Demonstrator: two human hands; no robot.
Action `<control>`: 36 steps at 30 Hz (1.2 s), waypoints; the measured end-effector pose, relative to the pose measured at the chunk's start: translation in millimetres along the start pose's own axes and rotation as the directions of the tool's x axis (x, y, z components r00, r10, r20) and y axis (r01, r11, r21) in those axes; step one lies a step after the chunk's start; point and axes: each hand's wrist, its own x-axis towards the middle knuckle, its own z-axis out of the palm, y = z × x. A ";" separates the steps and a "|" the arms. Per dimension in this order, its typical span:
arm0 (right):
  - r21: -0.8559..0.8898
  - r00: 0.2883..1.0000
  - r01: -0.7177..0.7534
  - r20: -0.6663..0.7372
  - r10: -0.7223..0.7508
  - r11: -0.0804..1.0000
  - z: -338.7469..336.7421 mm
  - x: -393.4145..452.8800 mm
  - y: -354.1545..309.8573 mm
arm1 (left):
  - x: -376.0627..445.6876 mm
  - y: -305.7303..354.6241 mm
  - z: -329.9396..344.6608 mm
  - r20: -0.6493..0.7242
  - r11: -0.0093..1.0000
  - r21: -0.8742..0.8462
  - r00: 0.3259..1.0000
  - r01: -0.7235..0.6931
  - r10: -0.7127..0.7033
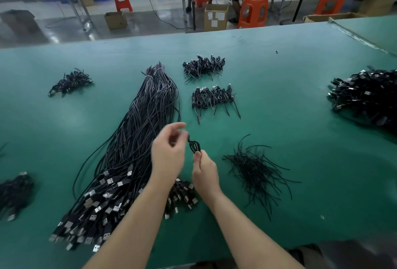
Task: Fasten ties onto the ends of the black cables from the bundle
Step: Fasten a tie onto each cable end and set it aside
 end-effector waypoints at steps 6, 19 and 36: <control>-0.056 0.998 0.027 0.065 -0.023 0.998 -6.7 -3.8 -9.1 | 9.5 -45.6 -8.1 0.056 0.810 -0.104 0.817 0.577 -0.574; -0.087 0.990 0.009 0.139 0.003 0.996 -9.2 -2.5 -12.3 | 4.2 -45.0 -2.3 0.286 0.860 0.042 0.819 0.508 -0.498; -0.091 0.976 -0.017 0.214 0.036 0.996 -10.3 -0.2 -13.7 | -0.9 -45.2 -2.8 0.284 0.912 0.041 0.871 0.407 -0.401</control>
